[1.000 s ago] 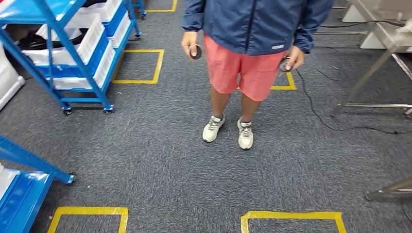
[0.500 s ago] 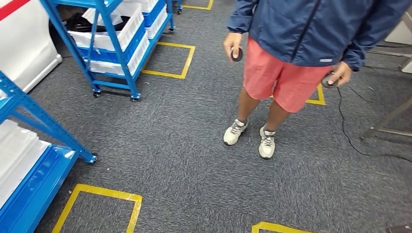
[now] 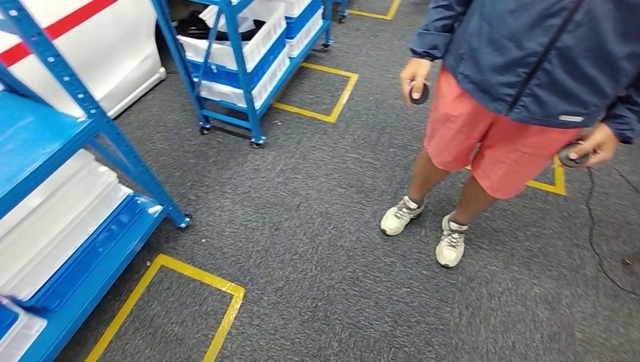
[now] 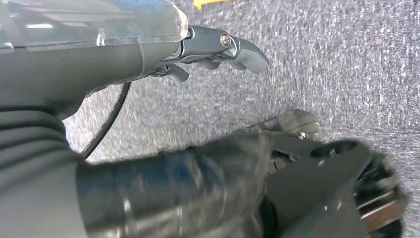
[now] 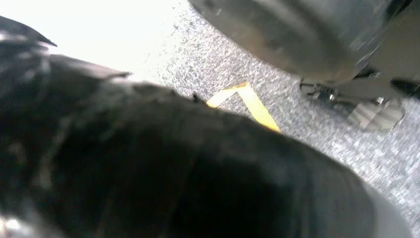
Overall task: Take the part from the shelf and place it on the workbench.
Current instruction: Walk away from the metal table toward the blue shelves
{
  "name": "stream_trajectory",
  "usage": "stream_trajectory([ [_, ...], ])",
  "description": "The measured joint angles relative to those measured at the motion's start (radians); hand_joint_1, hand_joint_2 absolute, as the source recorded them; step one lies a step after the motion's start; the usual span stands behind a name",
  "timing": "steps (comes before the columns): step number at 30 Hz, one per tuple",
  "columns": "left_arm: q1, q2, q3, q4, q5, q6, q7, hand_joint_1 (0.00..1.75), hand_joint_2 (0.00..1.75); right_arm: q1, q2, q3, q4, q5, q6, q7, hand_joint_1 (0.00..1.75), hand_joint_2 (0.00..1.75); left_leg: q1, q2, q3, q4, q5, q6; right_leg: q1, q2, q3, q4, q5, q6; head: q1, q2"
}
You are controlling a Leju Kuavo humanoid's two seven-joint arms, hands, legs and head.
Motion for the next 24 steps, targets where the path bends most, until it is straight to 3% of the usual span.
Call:
stream_trajectory([
  [1,0.0,0.0,0.0,0.0,0.0,0.002,0.002,0.0,1.75,0.0,0.0,0.0,0.0,0.0,0.0,0.0,0.0,0.0,0.002,0.005,0.007,-0.008,0.014,-0.002,0.0,-0.014,0.0,0.002,-0.002,0.002,0.0,0.0],
  [3,0.001,0.0,0.001,0.0,0.0,0.007,0.008,0.0,1.75,-0.002,0.001,0.0,0.0,0.001,0.0,0.0,0.0,0.0,0.005,0.03,0.076,-0.128,0.075,-0.004,-0.001,-0.039,0.002,0.008,-0.008,0.009,0.0,0.0],
  [5,-0.002,0.001,0.002,0.0,0.0,0.012,0.011,0.0,1.75,-0.002,0.001,-0.001,0.0,0.002,0.0,0.0,0.0,0.0,0.001,0.061,0.137,-0.239,0.111,0.003,0.003,-0.059,0.004,0.016,-0.015,0.021,0.0,0.0],
  [6,-0.003,0.001,0.003,0.0,0.0,0.013,0.012,0.0,1.75,-0.004,0.001,-0.001,0.0,0.002,0.0,0.0,0.0,0.0,-0.002,0.068,0.146,-0.26,0.113,0.009,0.005,-0.067,0.005,0.019,-0.017,0.026,0.001,0.0],
  [8,-0.001,0.001,0.004,0.0,0.0,0.014,0.013,0.0,1.75,-0.009,0.001,-0.001,0.0,0.002,0.0,0.0,0.0,0.0,-0.005,0.051,0.143,-0.264,0.115,0.022,0.006,-0.082,0.008,0.019,-0.019,0.037,0.002,0.0],
  [9,0.0,0.001,0.005,0.0,0.0,0.014,0.014,0.0,1.75,-0.012,0.001,-0.002,-0.001,0.002,0.0,0.0,0.0,0.0,-0.005,0.042,0.144,-0.267,0.118,0.028,0.003,-0.078,0.01,0.022,-0.023,0.043,0.002,0.0],
  [11,-0.002,0.001,0.006,0.0,0.0,0.014,0.015,0.0,1.75,-0.013,0.001,-0.002,-0.001,0.002,0.0,0.0,0.0,0.0,-0.002,0.022,0.145,-0.274,0.126,0.041,-0.004,-0.033,-0.008,0.073,-0.063,0.052,0.003,0.0],
  [13,-0.005,0.0,0.006,0.0,0.0,0.014,0.015,0.0,1.75,-0.011,0.001,-0.002,-0.001,0.002,0.0,0.0,0.0,0.0,-0.002,0.002,0.141,-0.274,0.13,0.049,-0.007,0.02,-0.064,0.194,-0.13,0.056,0.004,0.0],
  [14,-0.006,0.0,0.006,0.0,0.0,0.014,0.016,0.0,1.75,-0.009,0.001,-0.002,-0.001,0.002,0.0,0.0,0.0,0.0,-0.003,-0.01,0.138,-0.274,0.131,0.05,-0.007,0.03,-0.095,0.256,-0.154,0.057,0.004,0.0],
  [15,-0.005,0.0,0.006,0.0,0.0,0.014,0.017,0.0,1.75,-0.008,0.001,-0.002,-0.001,0.002,0.001,0.0,0.0,0.0,-0.004,-0.023,0.137,-0.273,0.132,0.051,-0.006,0.035,-0.115,0.295,-0.16,0.056,0.003,0.0],
  [16,-0.005,0.0,0.006,0.0,0.0,0.014,0.018,0.0,1.75,-0.007,0.001,-0.002,-0.001,0.002,0.001,0.0,0.0,0.0,-0.005,-0.037,0.137,-0.271,0.132,0.051,-0.006,0.038,-0.119,0.297,-0.146,0.054,0.003,0.0],
  [17,-0.004,0.0,0.006,0.0,0.0,0.014,0.018,0.0,1.75,-0.006,0.001,-0.002,-0.001,0.002,0.001,0.0,0.0,0.0,-0.006,-0.051,0.137,-0.269,0.132,0.051,-0.006,0.043,-0.104,0.26,-0.113,0.05,0.003,0.0],
  [18,-0.004,0.0,0.007,0.0,0.0,0.014,0.019,0.0,1.75,-0.006,0.001,-0.002,-0.001,0.003,0.001,0.0,0.0,0.0,-0.006,-0.066,0.137,-0.267,0.132,0.051,-0.006,0.057,-0.077,0.194,-0.071,0.045,0.003,0.0],
  [20,-0.005,-0.002,0.007,0.0,0.002,0.015,0.02,0.0,1.75,-0.004,0.0,-0.003,-0.001,0.003,0.001,0.0,0.0,0.0,-0.006,-0.091,0.133,-0.263,0.133,0.045,-0.005,0.11,-0.026,0.072,-0.018,0.034,0.003,0.0],
  [22,-0.005,-0.004,0.007,0.0,0.004,0.015,0.021,0.0,1.75,-0.005,-0.002,-0.004,0.0,0.004,0.001,0.0,0.0,0.0,-0.002,-0.113,0.125,-0.263,0.137,0.032,-0.001,0.133,-0.011,0.033,-0.01,0.027,0.003,0.0],
  [24,-0.004,-0.004,0.008,0.0,0.005,0.016,0.022,0.0,1.75,-0.01,0.0,-0.004,-0.001,0.005,0.001,0.0,0.0,0.0,0.001,-0.127,0.119,-0.265,0.14,0.019,0.0,0.105,-0.008,0.022,-0.003,0.019,0.003,0.0],
])
